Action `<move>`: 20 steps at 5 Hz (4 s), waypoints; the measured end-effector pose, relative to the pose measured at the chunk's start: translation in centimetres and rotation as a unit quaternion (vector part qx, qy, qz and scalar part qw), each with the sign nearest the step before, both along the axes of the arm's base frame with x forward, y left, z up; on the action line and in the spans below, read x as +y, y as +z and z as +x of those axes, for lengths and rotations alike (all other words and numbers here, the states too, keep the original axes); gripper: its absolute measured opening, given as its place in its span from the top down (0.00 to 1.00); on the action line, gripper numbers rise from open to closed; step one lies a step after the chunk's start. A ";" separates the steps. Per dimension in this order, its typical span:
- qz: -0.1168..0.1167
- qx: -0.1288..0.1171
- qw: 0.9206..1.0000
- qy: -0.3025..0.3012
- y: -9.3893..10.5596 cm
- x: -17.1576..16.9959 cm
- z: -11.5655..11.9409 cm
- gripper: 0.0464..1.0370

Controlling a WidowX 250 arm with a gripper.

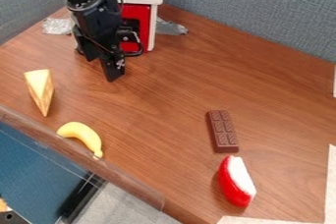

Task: Opened the drawer

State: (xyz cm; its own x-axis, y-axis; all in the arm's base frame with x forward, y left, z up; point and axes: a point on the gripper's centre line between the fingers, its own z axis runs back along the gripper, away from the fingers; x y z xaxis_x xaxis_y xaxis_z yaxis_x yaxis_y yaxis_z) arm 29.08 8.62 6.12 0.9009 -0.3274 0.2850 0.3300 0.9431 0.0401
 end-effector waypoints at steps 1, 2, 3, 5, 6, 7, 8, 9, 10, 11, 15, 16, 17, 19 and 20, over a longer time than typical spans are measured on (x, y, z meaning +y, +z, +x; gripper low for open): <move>0.011 -0.006 1.000 -0.028 -0.2 0.0 0.7 0.04; 0.017 -0.020 0.998 -0.055 -0.4 0.2 1.7 0.04; 0.022 -0.037 0.996 -0.080 0.1 -0.1 2.6 0.04; 0.028 -0.052 0.992 -0.116 0.4 -0.4 3.5 0.04; 0.038 -0.048 0.989 -0.131 -0.6 0.2 4.3 0.04; 0.051 -0.051 0.985 -0.153 -1.3 0.4 4.6 0.04; 0.052 -0.049 0.985 -0.158 -2.2 0.9 4.6 0.09; 0.057 -0.051 0.986 -0.151 -2.5 1.3 4.5 0.39; 0.056 -0.041 0.987 -0.148 -3.3 1.7 4.3 0.70; 0.052 -0.036 0.986 -0.155 -3.3 1.7 4.1 0.83; 0.021 -0.017 0.985 -0.168 -3.6 -1.6 0.8 0.85; 0.018 -0.016 0.985 -0.170 -3.5 -2.1 0.3 0.85; 0.014 -0.014 0.985 -0.170 -3.6 -2.3 -0.1 0.85; 0.008 -0.013 0.984 -0.175 -3.4 -3.2 -1.2 0.86; 0.007 -0.011 0.984 -0.177 -3.4 -3.4 -1.9 0.88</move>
